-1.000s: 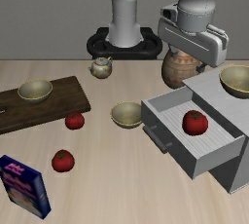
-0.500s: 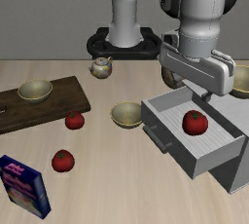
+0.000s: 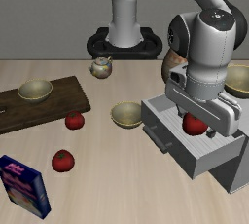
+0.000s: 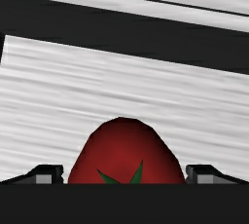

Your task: Pick the tomato in the top layer of the drawer and place it on the porcelain bowl at the top of the cabinet

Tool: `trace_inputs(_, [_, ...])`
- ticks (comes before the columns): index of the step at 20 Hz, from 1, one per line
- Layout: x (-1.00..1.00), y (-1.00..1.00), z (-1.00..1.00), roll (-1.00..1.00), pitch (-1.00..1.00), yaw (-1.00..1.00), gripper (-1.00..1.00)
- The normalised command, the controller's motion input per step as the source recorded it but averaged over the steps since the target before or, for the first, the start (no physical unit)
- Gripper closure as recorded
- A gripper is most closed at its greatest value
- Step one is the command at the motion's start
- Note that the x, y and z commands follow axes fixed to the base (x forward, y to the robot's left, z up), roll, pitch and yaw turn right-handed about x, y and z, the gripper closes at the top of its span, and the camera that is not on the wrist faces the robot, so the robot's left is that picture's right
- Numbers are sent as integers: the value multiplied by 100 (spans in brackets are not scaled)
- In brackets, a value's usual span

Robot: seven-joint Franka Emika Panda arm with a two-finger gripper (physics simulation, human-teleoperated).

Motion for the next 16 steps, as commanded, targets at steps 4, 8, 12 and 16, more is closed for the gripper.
trace_inputs(4, [-25, 0, -75, 0, 0, 0, -100])
trace_inputs(8, [0, 0, 0, 0, 0, 0, 100])
trace_inputs(12, [0, 0, 0, 0, 0, 0, 100])
trace_inputs(16, [0, 0, 0, 0, 0, 0, 100])
